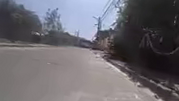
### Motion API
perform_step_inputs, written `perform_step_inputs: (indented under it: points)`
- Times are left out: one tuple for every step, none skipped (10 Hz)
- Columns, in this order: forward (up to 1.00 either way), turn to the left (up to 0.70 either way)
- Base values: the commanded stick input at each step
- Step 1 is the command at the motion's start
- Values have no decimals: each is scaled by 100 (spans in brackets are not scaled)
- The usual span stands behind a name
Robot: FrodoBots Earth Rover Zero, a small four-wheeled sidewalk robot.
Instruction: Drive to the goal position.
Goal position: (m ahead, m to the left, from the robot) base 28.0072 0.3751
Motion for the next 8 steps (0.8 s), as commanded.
perform_step_inputs:
  points:
    - [70, 0]
    - [70, 0]
    - [70, 0]
    - [70, 0]
    - [70, 0]
    - [70, 0]
    - [70, 0]
    - [70, 0]
